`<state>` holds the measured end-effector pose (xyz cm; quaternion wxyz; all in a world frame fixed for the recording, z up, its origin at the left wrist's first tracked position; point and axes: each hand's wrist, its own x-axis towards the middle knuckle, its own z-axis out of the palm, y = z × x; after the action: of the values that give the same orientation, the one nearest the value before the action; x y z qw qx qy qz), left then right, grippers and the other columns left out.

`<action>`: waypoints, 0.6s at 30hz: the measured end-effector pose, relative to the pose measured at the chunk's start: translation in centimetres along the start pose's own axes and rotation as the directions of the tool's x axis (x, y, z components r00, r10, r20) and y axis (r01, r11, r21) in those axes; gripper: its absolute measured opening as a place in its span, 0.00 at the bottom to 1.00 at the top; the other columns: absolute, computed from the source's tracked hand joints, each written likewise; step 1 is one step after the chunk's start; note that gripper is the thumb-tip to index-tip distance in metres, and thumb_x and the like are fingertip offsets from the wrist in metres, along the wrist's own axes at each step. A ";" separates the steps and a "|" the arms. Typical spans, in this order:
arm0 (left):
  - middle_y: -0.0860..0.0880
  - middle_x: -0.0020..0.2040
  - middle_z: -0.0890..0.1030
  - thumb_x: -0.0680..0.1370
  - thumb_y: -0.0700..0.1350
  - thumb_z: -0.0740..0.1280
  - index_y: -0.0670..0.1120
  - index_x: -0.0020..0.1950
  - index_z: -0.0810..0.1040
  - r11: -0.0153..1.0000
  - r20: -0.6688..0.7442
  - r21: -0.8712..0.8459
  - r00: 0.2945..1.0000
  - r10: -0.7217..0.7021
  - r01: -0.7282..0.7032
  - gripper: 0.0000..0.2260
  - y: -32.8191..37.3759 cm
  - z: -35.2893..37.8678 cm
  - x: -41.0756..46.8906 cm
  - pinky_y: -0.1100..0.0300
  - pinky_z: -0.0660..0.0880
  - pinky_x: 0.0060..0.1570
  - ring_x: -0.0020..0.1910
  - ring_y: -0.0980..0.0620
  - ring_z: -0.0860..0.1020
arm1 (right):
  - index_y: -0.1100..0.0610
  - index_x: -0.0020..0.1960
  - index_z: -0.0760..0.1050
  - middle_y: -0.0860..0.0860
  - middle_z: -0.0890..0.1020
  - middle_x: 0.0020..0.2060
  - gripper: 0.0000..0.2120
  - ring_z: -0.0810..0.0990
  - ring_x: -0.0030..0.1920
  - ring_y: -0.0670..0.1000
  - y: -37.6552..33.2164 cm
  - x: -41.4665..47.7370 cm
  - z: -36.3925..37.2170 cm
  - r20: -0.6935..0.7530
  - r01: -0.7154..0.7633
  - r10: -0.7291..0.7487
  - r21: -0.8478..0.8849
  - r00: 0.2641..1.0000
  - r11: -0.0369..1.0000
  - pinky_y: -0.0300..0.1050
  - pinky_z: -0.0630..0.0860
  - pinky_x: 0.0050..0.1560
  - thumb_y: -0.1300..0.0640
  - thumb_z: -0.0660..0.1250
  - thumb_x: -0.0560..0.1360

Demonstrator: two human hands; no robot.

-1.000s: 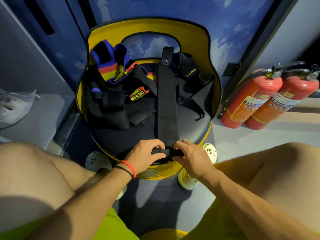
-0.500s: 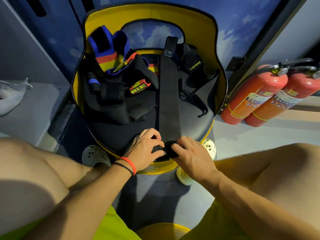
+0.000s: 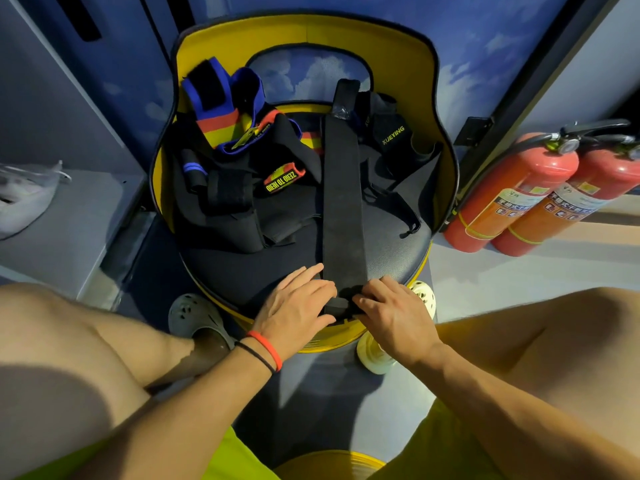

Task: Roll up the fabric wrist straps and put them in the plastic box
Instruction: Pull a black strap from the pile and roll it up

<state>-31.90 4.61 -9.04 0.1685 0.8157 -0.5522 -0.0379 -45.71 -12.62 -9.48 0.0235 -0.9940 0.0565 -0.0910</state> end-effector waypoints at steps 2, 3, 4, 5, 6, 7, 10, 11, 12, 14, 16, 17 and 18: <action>0.52 0.62 0.81 0.74 0.52 0.75 0.50 0.57 0.79 1.000 -0.029 -0.004 0.999 -0.019 0.019 0.14 0.2 0.1 0.0 0.54 0.62 0.74 0.73 0.51 0.71 | 0.57 0.52 0.84 0.52 0.74 0.46 0.10 0.73 0.44 0.54 -0.2 0.0 0.0 -0.003 -0.023 0.023 0.017 1.000 1.000 0.49 0.76 0.36 0.51 0.72 0.78; 0.53 0.63 0.80 0.74 0.51 0.75 0.50 0.56 0.79 0.999 -0.037 -0.031 0.999 -0.035 0.034 0.13 0.3 0.2 -0.1 0.55 0.60 0.75 0.73 0.52 0.70 | 0.57 0.53 0.83 0.52 0.74 0.46 0.10 0.72 0.44 0.53 -0.3 0.0 0.1 0.006 -0.028 0.027 0.017 1.000 0.999 0.48 0.77 0.36 0.51 0.71 0.78; 0.53 0.64 0.79 0.75 0.51 0.74 0.49 0.56 0.79 0.997 -0.038 -0.058 0.998 -0.047 0.045 0.13 0.3 0.2 -0.1 0.56 0.58 0.76 0.74 0.53 0.69 | 0.57 0.54 0.83 0.51 0.74 0.45 0.10 0.72 0.43 0.53 -0.3 0.0 0.1 0.018 -0.027 0.027 0.019 0.999 0.999 0.48 0.77 0.36 0.52 0.71 0.78; 0.53 0.65 0.79 0.76 0.51 0.74 0.49 0.56 0.79 0.996 -0.040 -0.074 0.998 -0.053 0.050 0.12 0.2 0.3 -0.1 0.56 0.56 0.76 0.75 0.54 0.68 | 0.57 0.55 0.82 0.51 0.75 0.45 0.10 0.73 0.43 0.52 -0.3 0.0 0.1 0.023 -0.026 0.026 0.029 0.999 0.999 0.48 0.78 0.35 0.52 0.72 0.77; 0.53 0.65 0.78 0.77 0.51 0.73 0.49 0.56 0.80 0.995 -0.041 -0.083 0.998 -0.055 0.052 0.11 0.1 0.3 0.0 0.56 0.55 0.77 0.75 0.54 0.67 | 0.56 0.56 0.81 0.51 0.77 0.45 0.12 0.74 0.42 0.53 -0.2 0.0 0.0 0.019 -0.029 0.028 0.054 0.999 0.998 0.49 0.78 0.35 0.52 0.73 0.76; 0.54 0.66 0.78 0.78 0.51 0.71 0.48 0.56 0.81 0.995 -0.039 -0.088 0.998 -0.058 0.054 0.10 0.0 0.2 0.1 0.55 0.54 0.77 0.76 0.54 0.66 | 0.55 0.57 0.80 0.52 0.78 0.44 0.12 0.76 0.41 0.54 -0.1 0.0 -0.2 0.012 -0.033 0.032 0.089 0.999 0.995 0.50 0.78 0.35 0.52 0.74 0.75; 0.55 0.66 0.78 0.80 0.52 0.68 0.47 0.58 0.82 0.992 -0.023 -0.106 0.997 -0.075 0.072 0.11 -0.3 0.2 0.5 0.55 0.50 0.79 0.77 0.56 0.63 | 0.55 0.53 0.78 0.52 0.79 0.42 0.11 0.78 0.39 0.56 0.6 0.3 -0.6 0.022 -0.047 0.044 0.168 0.999 0.985 0.52 0.78 0.32 0.52 0.74 0.75; 0.56 0.66 0.78 0.81 0.52 0.67 0.47 0.59 0.83 0.990 -0.022 -0.118 0.996 -0.085 0.082 0.12 -0.3 0.2 0.6 0.55 0.50 0.78 0.77 0.56 0.63 | 0.54 0.52 0.78 0.52 0.79 0.42 0.10 0.78 0.40 0.56 0.7 0.4 -0.5 0.029 -0.060 0.055 0.187 0.998 0.981 0.52 0.79 0.32 0.52 0.74 0.75; 0.56 0.65 0.78 0.81 0.52 0.67 0.47 0.59 0.83 0.986 -0.022 -0.136 0.995 -0.098 0.095 0.12 -0.4 0.3 0.7 0.56 0.49 0.78 0.77 0.57 0.63 | 0.54 0.52 0.77 0.52 0.79 0.43 0.09 0.78 0.40 0.56 0.8 0.4 -0.5 0.036 -0.080 0.074 0.211 0.997 0.974 0.53 0.79 0.32 0.52 0.73 0.76; 0.57 0.64 0.78 0.80 0.53 0.67 0.48 0.59 0.83 0.971 -0.020 -0.198 0.990 -0.143 0.136 0.13 -0.5 0.5 0.8 0.56 0.50 0.78 0.76 0.58 0.64 | 0.53 0.53 0.78 0.51 0.79 0.45 0.08 0.79 0.43 0.56 0.9 0.4 -0.3 0.042 -0.121 0.113 0.264 0.993 0.957 0.53 0.80 0.34 0.52 0.72 0.77; 0.58 0.63 0.80 0.79 0.53 0.69 0.49 0.58 0.84 0.934 -0.024 -0.295 0.976 -0.218 0.201 0.12 -0.5 0.8 0.8 0.55 0.52 0.78 0.75 0.58 0.65 | 0.54 0.54 0.78 0.50 0.79 0.46 0.07 0.79 0.44 0.55 0.9 0.4 -0.1 0.046 -0.143 0.135 0.304 0.990 0.942 0.53 0.80 0.36 0.52 0.71 0.78; 0.58 0.62 0.81 0.79 0.53 0.70 0.49 0.58 0.84 0.915 -0.034 -0.333 0.967 -0.254 0.228 0.12 -0.5 1.0 0.8 0.55 0.54 0.77 0.74 0.58 0.66 | 0.54 0.54 0.79 0.50 0.79 0.47 0.08 0.79 0.44 0.55 1.0 0.4 0.0 0.048 -0.149 0.141 0.316 0.989 0.937 0.53 0.80 0.37 0.52 0.71 0.78; 0.57 0.61 0.82 0.78 0.52 0.71 0.50 0.59 0.85 0.899 -0.051 -0.363 0.958 -0.281 0.245 0.12 -0.6 1.2 0.8 0.55 0.55 0.76 0.74 0.57 0.68 | 0.54 0.55 0.79 0.50 0.79 0.47 0.08 0.78 0.45 0.55 1.0 0.4 0.1 0.051 -0.154 0.145 0.324 0.988 0.933 0.52 0.80 0.37 0.52 0.70 0.79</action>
<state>-31.40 3.79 -10.29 0.3335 0.8400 -0.4117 -0.1171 -45.39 -13.70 -9.57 0.1958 -0.9702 0.1158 -0.0838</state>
